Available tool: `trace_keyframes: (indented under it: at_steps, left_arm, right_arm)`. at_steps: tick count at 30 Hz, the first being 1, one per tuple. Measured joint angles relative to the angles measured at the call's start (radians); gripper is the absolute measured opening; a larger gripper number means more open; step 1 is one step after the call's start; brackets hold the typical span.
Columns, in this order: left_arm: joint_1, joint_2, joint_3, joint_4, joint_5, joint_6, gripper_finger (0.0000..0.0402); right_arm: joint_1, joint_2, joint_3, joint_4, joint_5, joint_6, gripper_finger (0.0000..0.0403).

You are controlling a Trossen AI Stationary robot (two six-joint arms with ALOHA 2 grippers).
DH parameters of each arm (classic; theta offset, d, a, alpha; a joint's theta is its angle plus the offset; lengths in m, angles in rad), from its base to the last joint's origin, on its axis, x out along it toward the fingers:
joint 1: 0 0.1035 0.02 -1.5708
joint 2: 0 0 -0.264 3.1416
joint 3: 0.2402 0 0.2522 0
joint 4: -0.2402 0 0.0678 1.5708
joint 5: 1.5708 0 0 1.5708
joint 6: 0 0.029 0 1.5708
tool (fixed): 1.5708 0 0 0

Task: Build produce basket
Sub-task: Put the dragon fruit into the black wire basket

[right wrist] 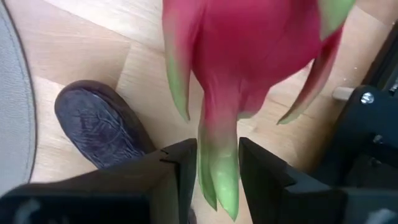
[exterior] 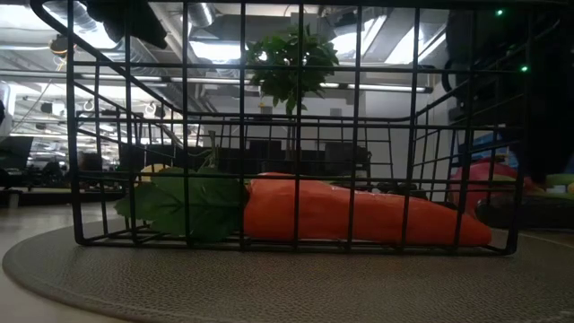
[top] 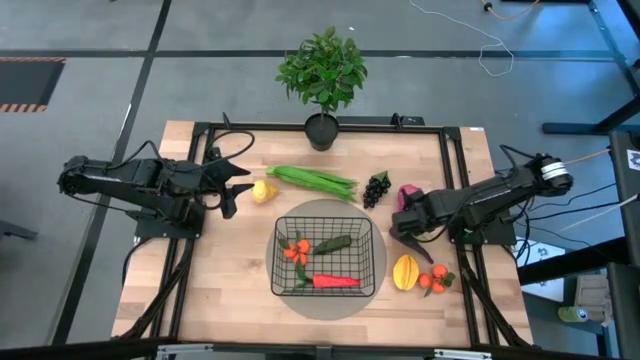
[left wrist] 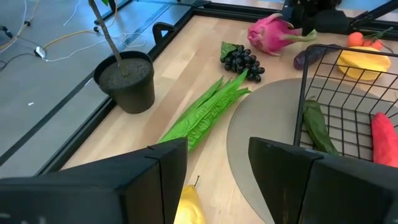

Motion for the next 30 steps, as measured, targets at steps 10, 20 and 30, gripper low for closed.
trace_keyframes:
  at_steps: [10,20,30]
  left_arm:
    - [0.000,0.000,0.000,-0.001,0.000,0.026,0.0161]
    - [0.000,0.000,0.000,0.000,0.000,0.026,0.0161]
    - [0.000,0.000,0.000,0.000,0.001,0.025,0.0161]
  right_arm:
    - [0.000,0.020,0.000,0.006,0.001,-0.003,0.0107]
    - [-0.051,0.020,0.000,0.004,0.002,-0.032,0.0008]
    - [-0.050,0.020,0.146,-0.125,0.220,-0.130,0.0001]
